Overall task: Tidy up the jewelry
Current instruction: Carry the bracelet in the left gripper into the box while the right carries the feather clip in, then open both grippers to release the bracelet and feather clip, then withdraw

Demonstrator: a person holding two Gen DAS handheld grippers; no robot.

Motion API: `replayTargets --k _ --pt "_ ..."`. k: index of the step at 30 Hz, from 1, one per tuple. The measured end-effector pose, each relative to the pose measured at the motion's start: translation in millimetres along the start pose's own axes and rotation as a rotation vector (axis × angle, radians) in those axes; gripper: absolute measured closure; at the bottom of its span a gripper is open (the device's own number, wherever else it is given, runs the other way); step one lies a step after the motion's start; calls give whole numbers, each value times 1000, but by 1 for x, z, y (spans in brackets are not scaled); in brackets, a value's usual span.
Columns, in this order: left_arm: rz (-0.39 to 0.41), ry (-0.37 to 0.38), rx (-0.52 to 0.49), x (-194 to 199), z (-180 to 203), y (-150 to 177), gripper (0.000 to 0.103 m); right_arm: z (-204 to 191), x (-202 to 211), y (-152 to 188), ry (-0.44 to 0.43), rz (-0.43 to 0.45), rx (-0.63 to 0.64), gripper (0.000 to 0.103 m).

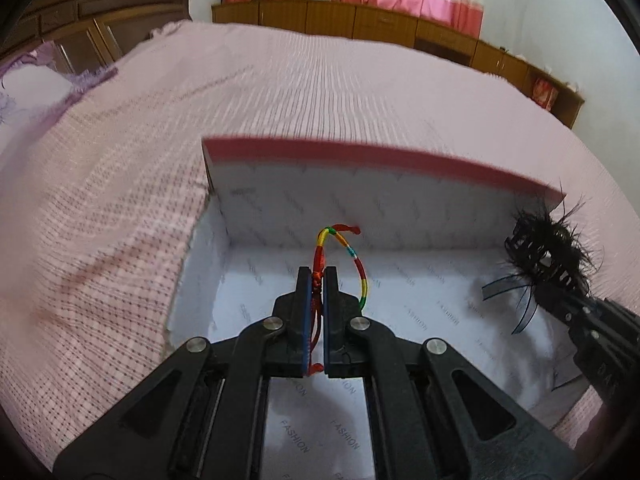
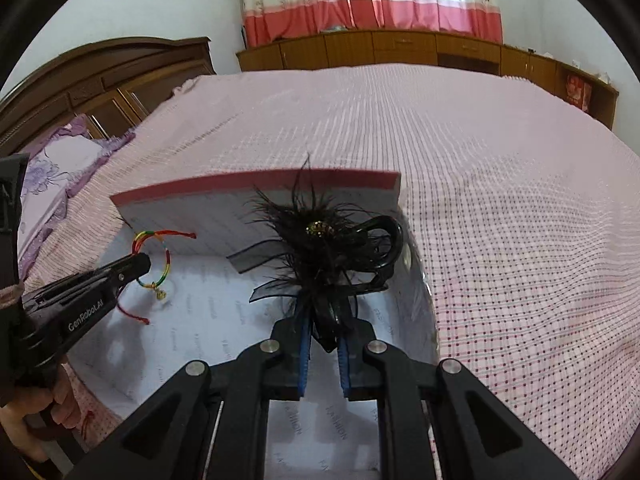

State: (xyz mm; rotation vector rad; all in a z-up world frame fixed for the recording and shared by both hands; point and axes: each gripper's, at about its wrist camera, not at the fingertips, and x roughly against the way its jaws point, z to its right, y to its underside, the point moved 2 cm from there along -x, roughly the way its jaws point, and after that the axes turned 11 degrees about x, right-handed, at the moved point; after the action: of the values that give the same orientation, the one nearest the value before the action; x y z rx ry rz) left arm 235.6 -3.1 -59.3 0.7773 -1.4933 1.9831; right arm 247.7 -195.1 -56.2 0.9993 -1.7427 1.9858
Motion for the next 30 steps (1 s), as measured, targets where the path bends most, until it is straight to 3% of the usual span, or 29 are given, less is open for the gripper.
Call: replayTargets --k 6,8,10,12,13,24,30 --pt "-49 -2 24 -5 -2 12 103 3 -12 2 19 -40 12 89" --pt "-42 1 27 -2 -2 13 103 2 -15 1 18 -42 9 82" --pt "-40 -3 20 2 -1 14 98 7 -16 2 -3 -48 -12 79" --pt "-31 -4 4 8 1 15 84 10 -14 2 -21 -40 -33 74" --pt "-25 -3 -1 11 -1 13 82 10 -12 2 -24 -34 -37 69" --pt "33 33 -2 67 -5 11 75 15 35 0 -61 57 -54 50" --pt "76 49 -2 111 -11 16 74 6 72 -2 -69 103 -42 49"
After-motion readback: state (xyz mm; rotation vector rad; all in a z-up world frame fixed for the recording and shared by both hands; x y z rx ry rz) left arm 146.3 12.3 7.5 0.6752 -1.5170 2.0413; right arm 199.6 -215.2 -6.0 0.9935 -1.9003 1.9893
